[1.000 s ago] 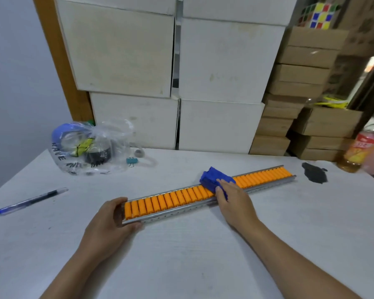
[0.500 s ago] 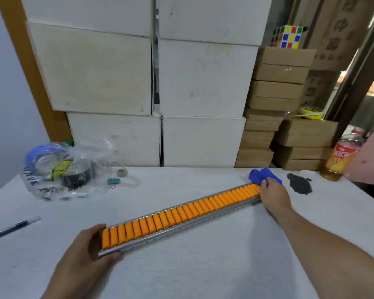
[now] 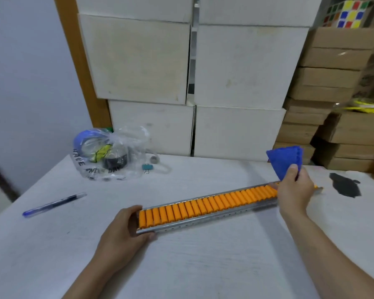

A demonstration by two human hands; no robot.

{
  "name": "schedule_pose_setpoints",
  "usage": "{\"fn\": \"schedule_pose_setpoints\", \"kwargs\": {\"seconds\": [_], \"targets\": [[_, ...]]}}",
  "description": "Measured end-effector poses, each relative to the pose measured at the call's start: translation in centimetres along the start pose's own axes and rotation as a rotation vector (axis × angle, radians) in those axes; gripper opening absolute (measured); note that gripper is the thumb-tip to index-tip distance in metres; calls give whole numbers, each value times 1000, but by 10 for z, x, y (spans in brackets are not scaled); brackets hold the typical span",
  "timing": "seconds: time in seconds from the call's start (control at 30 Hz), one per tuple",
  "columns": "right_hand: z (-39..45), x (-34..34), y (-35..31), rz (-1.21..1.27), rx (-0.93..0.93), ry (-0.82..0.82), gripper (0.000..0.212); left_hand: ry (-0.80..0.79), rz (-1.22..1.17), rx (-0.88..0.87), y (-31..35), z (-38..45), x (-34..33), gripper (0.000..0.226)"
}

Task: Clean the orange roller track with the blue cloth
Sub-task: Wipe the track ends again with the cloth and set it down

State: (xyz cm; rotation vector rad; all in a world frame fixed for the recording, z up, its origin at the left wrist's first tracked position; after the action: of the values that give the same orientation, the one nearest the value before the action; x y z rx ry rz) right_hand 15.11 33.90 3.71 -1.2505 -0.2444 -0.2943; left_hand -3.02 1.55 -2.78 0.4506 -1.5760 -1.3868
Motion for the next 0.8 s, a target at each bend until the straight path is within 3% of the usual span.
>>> {"fn": "schedule_pose_setpoints", "kwargs": {"seconds": [0.1,0.23,0.33,0.43,0.5,0.67,0.8], "targets": [[-64,-21,-23,223,0,-284,28,-18,19,-4,1,0,-1,75],[-154,-53,-43,64,481,-674,25,-22,6,6,-3,1,0,75],[-199,-79,-42,-79,883,-868,40,-19,-54,18,-9,2,-2,50],[-215,-95,-40,-195,1118,-879,44,45,-86,11,-8,-2,-4,22],[-218,-100,-41,-250,1175,-874,39,33,-68,-3,-9,-1,-3,15],[-210,-99,-40,-365,1275,-758,37,5,-99,37,-11,2,1,27],[-200,-90,-42,-373,1248,-729,30,-37,-134,17,0,-1,-1,42]]}}
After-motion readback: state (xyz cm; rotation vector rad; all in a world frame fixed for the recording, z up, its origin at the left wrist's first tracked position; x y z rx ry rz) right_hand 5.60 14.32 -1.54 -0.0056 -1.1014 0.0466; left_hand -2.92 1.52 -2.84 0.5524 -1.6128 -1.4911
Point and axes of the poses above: each hand's wrist, its own z-axis towards the middle knuckle, its own x-axis out of the back of the hand, y = z × x, the point moved 1 cm from there along z, towards the middle knuckle, and after that the axes turned 14 degrees about -z, right-handed, at the moved point
